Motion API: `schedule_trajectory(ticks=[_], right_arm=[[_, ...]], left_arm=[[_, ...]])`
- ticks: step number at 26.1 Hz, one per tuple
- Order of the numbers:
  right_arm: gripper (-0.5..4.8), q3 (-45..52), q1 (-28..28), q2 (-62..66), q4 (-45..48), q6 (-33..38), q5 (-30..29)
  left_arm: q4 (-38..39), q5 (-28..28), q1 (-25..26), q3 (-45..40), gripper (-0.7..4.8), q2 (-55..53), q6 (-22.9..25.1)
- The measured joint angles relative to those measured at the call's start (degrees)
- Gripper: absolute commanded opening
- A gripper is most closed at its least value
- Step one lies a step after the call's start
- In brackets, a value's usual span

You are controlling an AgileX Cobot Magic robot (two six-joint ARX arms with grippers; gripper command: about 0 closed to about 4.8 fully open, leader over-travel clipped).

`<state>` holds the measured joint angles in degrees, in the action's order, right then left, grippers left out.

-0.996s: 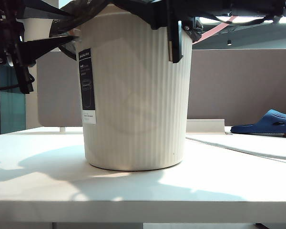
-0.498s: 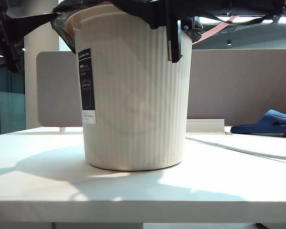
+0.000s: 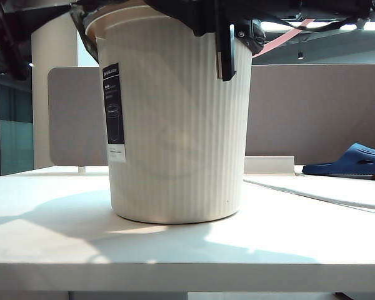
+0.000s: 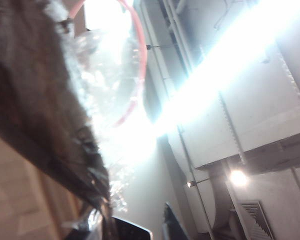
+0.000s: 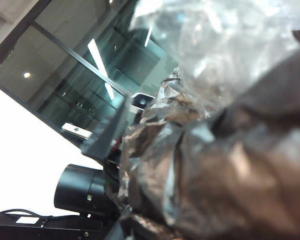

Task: Open the ring lid of the trash can, pull out the black garbage bag inside, and place it on the table.

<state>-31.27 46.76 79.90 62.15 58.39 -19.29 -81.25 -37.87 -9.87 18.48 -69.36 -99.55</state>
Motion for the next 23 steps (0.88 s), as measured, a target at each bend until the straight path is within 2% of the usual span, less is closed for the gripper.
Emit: schedule_trajectory(ticks=[5,12,17,23], right_arm=[[-0.05,0.0,0.0,0.0,0.0,0.0,0.0],[-0.05,-0.3,0.0,0.0,0.6,0.0,0.2],[-0.05,-2.6,0.0,0.0,-1.1,0.0,0.1],[-0.05,-2.8,0.0,0.0,-4.2,-0.2,0.0]], left_arm=[[0.0,-1.2,-0.2,0.5,1.52,0.0,-0.4],[0.4,-6.4,-0.2,0.5,1.54,0.0,-0.3],[3.4,-6.5,-0.2,0.5,1.81,0.0,0.3],[7.8,-3.8,-0.4,0.5,1.8,0.0,1.9]])
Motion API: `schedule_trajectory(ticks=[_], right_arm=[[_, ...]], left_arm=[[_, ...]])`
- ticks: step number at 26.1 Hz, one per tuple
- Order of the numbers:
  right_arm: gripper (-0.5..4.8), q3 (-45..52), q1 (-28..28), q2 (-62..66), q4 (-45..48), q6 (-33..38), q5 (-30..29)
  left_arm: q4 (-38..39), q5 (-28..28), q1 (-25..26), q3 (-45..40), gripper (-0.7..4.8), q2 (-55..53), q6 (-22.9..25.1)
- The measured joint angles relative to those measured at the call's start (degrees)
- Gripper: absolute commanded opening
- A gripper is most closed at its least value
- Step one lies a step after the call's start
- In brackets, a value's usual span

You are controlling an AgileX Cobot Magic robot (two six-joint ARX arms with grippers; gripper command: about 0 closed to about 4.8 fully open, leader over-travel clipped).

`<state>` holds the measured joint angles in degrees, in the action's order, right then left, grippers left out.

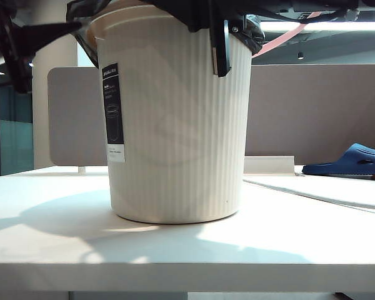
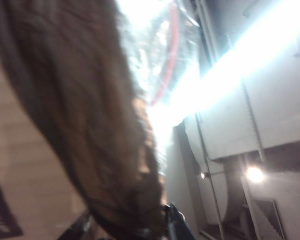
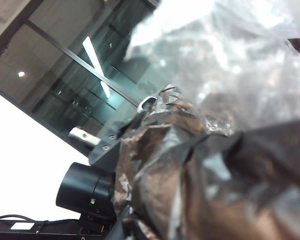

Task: Open the ring lid of the trash can, pull out the black garbage bag inside, and place it on the table.

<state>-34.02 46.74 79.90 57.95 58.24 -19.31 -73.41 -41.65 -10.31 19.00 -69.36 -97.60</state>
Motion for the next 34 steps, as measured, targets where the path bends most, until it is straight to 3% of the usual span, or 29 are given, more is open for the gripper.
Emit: schedule_trajectory(ticks=[8,13,18,34], right_arm=[[-0.05,-0.1,0.8,0.0,-1.1,-1.0,0.0],[-0.05,-0.1,1.5,0.0,-2.3,-1.4,0.0],[-0.05,-0.1,1.9,0.0,-2.6,-1.4,0.1],[-0.05,-2.9,2.1,0.0,-1.7,-1.3,0.1]], left_arm=[[0.4,3.4,-0.9,0.0,1.63,0.0,1.0],[0.7,3.8,-1.0,0.0,0.6,0.0,1.7],[0.7,3.9,-1.0,0.0,-0.06,0.0,2.3],[-5.3,5.5,-1.0,0.0,-0.06,0.0,-1.2]])
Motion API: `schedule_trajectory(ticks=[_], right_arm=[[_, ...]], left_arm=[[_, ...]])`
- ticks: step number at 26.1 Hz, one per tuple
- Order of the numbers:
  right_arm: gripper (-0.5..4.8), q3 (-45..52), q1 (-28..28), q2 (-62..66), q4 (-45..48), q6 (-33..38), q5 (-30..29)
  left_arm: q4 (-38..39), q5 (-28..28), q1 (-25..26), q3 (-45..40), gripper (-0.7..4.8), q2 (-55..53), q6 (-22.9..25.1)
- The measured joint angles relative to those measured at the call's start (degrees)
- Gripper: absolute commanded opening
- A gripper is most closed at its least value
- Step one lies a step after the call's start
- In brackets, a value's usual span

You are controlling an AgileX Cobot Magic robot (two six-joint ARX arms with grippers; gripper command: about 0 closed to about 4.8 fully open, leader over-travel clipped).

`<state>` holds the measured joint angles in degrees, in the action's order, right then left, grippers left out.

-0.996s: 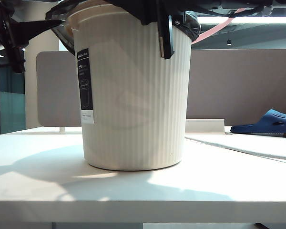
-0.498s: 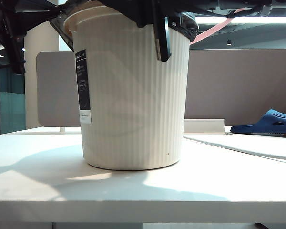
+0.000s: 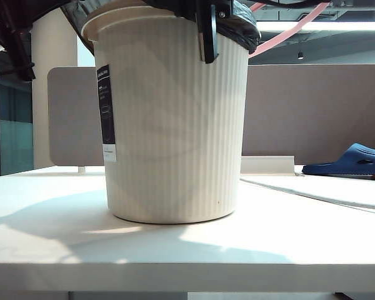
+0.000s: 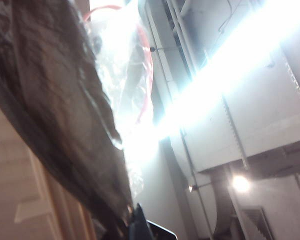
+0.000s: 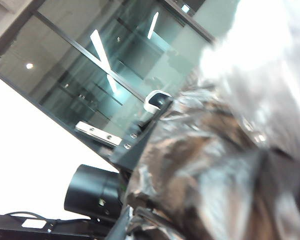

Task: Open the ring lid of the trash can, pull out the black garbage bag inside, and place it on the table.

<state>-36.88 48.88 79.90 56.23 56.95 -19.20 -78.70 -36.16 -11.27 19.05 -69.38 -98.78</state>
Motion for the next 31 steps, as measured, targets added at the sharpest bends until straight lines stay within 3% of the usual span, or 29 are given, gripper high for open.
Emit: schedule_trajectory(ticks=[4,8,15,23,31], right_arm=[[-0.05,-1.5,-0.1,0.0,-0.2,0.0,-0.1],[-0.05,-3.3,-0.4,0.0,-1.6,-0.7,-0.1],[-0.05,-8.5,-5.6,0.0,-6.0,-1.4,-2.1],[-0.05,-12.9,-6.1,0.0,-16.0,-6.9,-5.0],[-0.05,-13.0,-6.1,-0.3,-19.4,-7.1,-7.6]], left_arm=[[-0.5,1.8,0.0,0.3,-0.06,0.0,-0.4],[-0.3,1.7,0.0,6.1,-0.06,0.0,-0.7],[8.0,0.7,0.0,13.7,-0.06,-0.1,2.4],[10.0,0.7,0.0,13.8,-0.06,-0.1,4.1],[10.6,-1.8,-0.2,13.8,-0.06,-0.1,5.3]])
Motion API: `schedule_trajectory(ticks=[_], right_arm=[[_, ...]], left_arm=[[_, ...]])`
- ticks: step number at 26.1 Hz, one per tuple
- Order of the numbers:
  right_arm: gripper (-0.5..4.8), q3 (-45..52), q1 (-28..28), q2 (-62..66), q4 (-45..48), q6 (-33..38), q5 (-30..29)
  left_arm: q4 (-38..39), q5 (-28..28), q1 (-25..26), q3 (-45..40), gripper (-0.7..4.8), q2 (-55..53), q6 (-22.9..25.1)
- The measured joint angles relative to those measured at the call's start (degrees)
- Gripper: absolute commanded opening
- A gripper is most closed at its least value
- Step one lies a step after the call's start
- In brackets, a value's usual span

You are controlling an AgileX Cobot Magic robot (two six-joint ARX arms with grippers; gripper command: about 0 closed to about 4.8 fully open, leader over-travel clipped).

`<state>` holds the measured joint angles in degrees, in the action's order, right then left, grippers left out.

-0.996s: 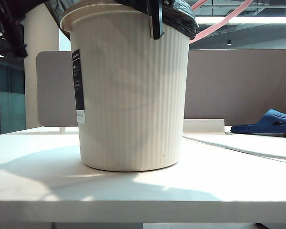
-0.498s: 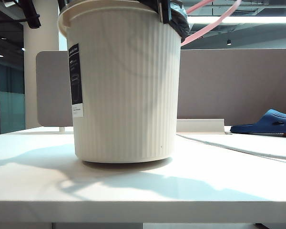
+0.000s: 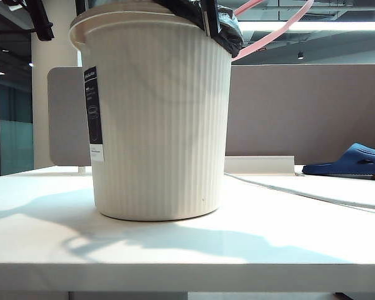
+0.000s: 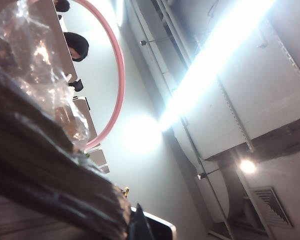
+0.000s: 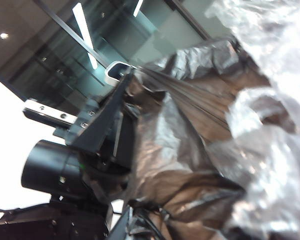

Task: Open the ring lid of the trash can, pull out the black garbage bag inside, and place it on the table.

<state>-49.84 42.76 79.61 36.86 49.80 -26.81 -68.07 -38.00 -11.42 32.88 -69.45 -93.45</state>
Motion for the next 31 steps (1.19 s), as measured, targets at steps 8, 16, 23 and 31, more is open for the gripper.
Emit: schedule_trajectory(ticks=[8,16,23,31], right_arm=[[-0.05,-0.1,-0.3,-4.5,-12.7,-4.4,3.7],[-0.05,-6.8,-0.4,-6.1,-26.1,-11.6,6.3],[-0.05,-13.9,-0.3,-6.1,-37.6,-17.6,8.3],[-0.05,-15.3,-0.3,-6.1,-43.2,-19.1,10.1]], left_arm=[[0.0,-1.0,-0.6,0.0,-0.06,0.0,0.0],[0.2,-1.4,-2.1,0.0,-0.06,0.0,1.1],[0.2,-1.5,-2.7,0.0,-0.06,0.0,1.1],[0.2,-1.5,-2.7,0.0,-0.06,0.0,1.1]])
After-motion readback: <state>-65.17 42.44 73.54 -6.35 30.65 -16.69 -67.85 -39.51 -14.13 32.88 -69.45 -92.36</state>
